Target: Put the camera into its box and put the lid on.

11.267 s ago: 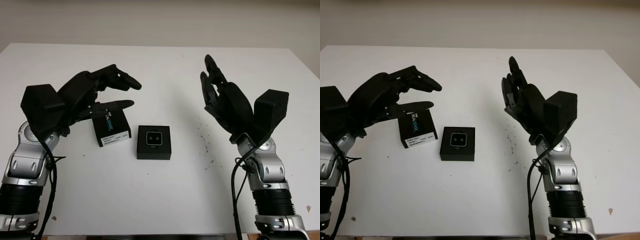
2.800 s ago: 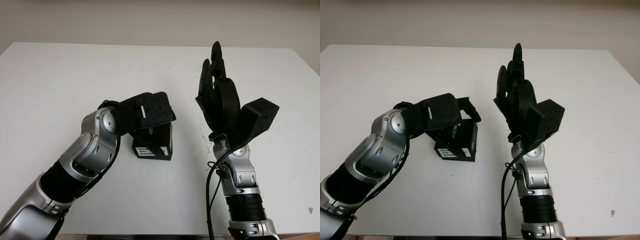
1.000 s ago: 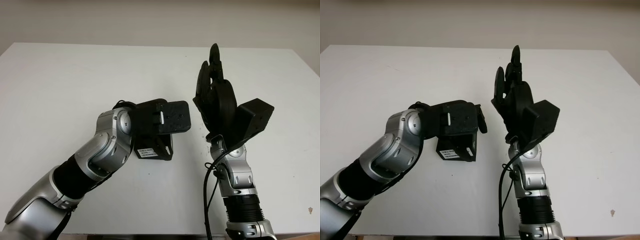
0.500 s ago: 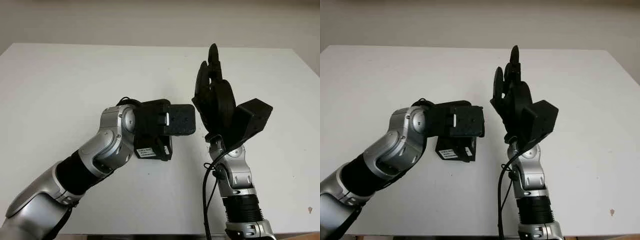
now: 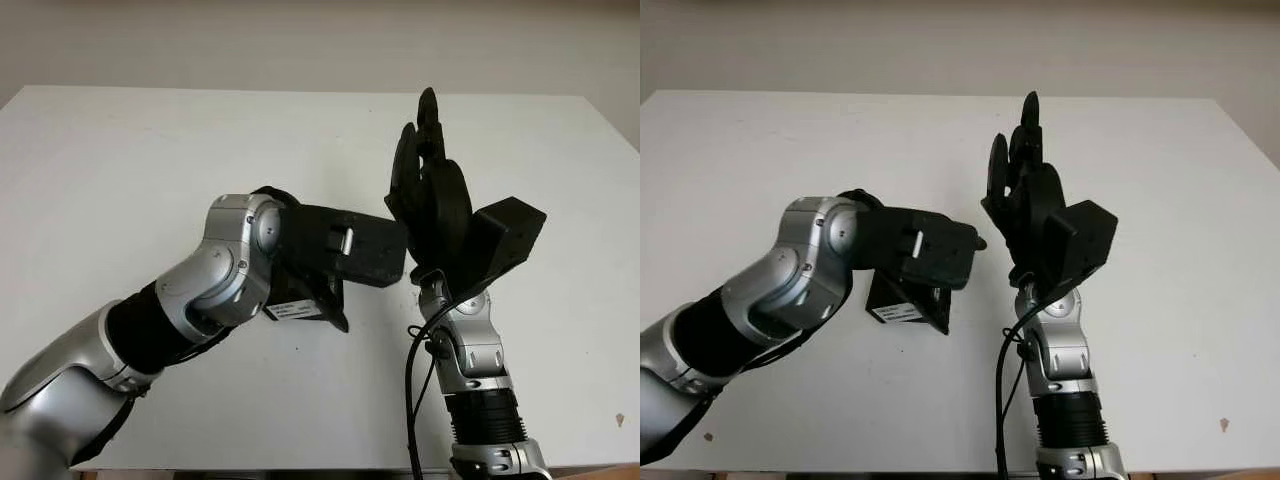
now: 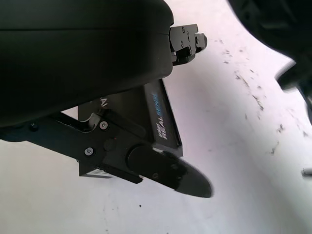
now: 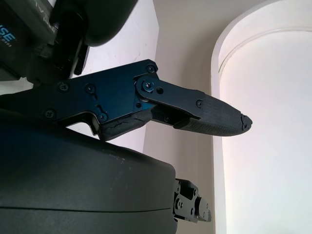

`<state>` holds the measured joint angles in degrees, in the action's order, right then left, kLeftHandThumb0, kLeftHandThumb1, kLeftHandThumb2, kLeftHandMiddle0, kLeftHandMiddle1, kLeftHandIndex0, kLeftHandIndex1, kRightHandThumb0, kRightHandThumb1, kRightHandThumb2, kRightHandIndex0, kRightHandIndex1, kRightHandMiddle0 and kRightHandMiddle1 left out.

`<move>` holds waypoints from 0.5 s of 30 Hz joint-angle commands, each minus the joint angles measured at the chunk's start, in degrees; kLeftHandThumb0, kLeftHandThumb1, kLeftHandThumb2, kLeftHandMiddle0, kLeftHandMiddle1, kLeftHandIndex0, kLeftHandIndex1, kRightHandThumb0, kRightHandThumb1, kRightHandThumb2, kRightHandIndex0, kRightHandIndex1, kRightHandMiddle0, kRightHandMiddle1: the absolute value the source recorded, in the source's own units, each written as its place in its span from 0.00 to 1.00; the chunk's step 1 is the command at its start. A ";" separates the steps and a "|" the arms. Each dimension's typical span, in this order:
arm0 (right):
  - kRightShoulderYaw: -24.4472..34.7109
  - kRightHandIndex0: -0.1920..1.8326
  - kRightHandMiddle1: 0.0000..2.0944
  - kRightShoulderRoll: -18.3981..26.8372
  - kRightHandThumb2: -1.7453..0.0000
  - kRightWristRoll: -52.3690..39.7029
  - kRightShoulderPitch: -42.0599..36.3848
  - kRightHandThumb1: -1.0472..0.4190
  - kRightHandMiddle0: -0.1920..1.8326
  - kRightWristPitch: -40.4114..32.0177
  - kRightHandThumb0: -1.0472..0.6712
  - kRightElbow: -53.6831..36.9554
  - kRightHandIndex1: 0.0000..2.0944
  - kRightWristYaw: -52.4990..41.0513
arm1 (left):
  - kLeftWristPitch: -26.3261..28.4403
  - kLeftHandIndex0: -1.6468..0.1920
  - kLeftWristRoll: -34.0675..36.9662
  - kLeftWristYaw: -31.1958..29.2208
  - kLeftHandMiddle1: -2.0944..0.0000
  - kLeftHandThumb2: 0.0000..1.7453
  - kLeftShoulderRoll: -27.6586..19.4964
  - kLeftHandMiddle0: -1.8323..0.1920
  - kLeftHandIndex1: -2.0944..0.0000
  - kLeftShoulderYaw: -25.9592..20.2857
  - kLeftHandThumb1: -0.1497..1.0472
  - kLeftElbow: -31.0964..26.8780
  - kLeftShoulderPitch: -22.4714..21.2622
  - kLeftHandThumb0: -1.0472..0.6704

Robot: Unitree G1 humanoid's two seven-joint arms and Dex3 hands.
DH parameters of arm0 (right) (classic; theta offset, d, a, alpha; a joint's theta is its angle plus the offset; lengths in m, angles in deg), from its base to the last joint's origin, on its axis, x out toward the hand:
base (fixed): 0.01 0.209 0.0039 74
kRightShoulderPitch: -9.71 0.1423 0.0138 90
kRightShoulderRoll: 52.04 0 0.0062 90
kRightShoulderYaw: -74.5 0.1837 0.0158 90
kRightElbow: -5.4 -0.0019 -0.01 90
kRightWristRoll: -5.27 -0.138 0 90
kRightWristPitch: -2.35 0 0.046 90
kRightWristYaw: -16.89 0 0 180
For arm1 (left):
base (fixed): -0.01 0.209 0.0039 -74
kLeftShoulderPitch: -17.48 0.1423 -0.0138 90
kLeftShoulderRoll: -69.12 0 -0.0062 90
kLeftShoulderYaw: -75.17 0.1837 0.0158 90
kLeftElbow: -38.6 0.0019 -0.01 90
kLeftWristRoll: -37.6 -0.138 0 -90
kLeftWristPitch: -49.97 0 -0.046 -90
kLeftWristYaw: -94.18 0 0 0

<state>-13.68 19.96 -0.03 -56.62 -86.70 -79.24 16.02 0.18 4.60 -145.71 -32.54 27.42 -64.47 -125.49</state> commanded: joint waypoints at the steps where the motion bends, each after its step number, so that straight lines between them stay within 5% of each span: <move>1: 0.23 0.00 0.00 0.00 0.60 0.11 0.69 0.00 0.00 0.98 0.17 0.16 0.00 0.10 | -2.22 1.00 -0.40 -0.66 1.00 0.07 0.37 1.00 1.00 -0.01 0.99 -1.20 -1.17 0.08; 8: 0.16 0.00 0.00 0.14 0.61 0.52 0.68 0.00 0.00 1.47 0.16 0.57 0.00 0.09 | -4.32 1.00 0.77 -4.75 1.00 0.15 1.70 1.00 1.00 -2.32 1.00 -2.76 -2.95 0.04; 15: 0.17 0.00 0.00 0.01 0.60 0.79 0.59 0.00 0.00 1.13 0.17 0.52 0.00 0.37 | -13.89 1.00 4.59 -3.01 1.00 0.17 -0.61 1.00 1.00 -8.58 1.00 -4.95 -1.97 0.03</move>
<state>-13.17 20.18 0.60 -56.33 -85.99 -78.66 16.44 -11.70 8.23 -150.04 -33.19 22.19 -67.05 -126.45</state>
